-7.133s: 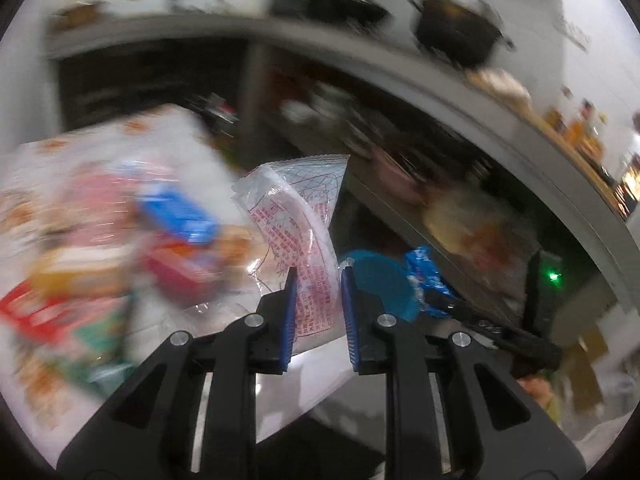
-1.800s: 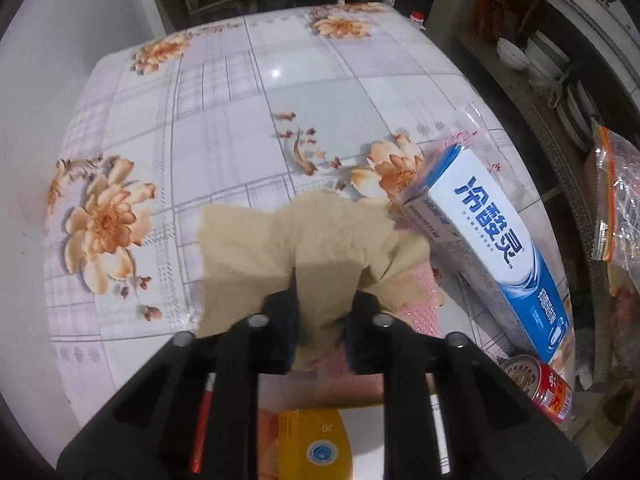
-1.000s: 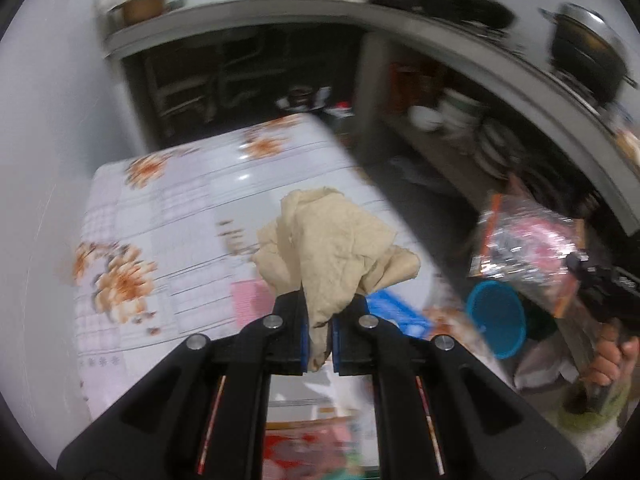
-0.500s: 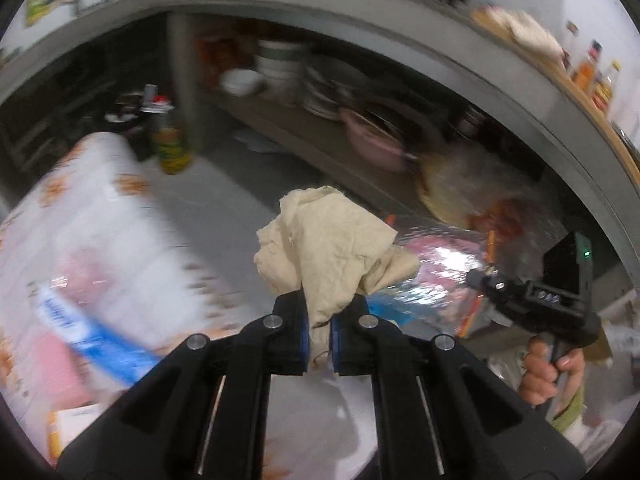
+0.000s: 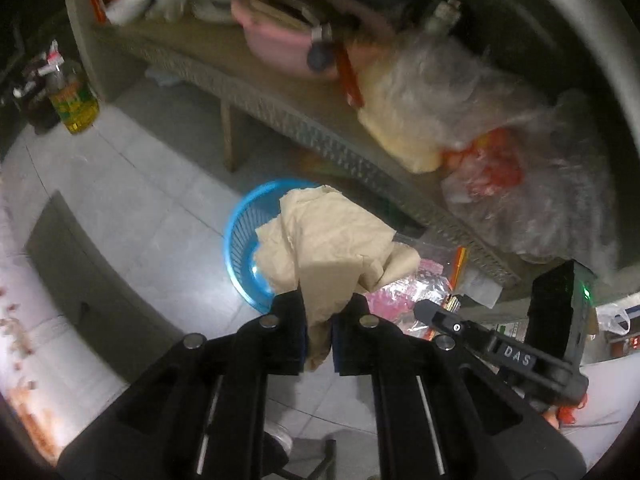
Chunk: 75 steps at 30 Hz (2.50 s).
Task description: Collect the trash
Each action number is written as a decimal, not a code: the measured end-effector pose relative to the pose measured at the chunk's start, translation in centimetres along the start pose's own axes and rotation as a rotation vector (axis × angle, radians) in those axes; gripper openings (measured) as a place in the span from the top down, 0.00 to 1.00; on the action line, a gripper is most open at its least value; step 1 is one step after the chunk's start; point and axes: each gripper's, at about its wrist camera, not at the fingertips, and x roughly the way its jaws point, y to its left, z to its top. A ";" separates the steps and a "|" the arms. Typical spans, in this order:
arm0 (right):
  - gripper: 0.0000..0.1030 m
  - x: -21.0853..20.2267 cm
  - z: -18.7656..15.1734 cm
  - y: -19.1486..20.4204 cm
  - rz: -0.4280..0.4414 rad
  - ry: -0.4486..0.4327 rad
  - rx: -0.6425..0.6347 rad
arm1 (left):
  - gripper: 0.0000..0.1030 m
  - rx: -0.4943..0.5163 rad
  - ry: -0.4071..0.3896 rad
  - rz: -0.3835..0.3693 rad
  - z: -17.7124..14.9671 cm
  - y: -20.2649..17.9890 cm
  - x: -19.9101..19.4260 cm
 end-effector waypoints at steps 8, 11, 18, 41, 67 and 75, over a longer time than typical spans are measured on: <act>0.95 4.0 1.8 -2.7 -0.106 0.006 0.011 | 0.93 -0.038 0.096 0.017 0.9 0.9 6.8; 0.91 6.0 2.7 -3.5 -0.142 0.010 0.008 | 0.89 -0.052 0.116 0.038 1.7 1.5 8.5; 0.76 9.4 2.8 -6.2 -0.252 0.056 0.032 | 0.55 -0.106 0.107 0.096 2.8 2.8 9.4; 0.53 3.5 0.3 -0.4 -0.194 0.045 -0.133 | 0.49 -0.137 -0.030 0.102 -1.3 8.4 -9.1; 0.36 6.1 -11.9 20.4 -0.062 0.281 -0.691 | 0.19 -0.584 -0.243 0.373 -23.3 32.5 -33.9; 0.36 9.3 -15.9 24.4 -0.041 0.361 -0.756 | 0.18 -0.632 -0.087 0.342 -22.8 38.8 -29.1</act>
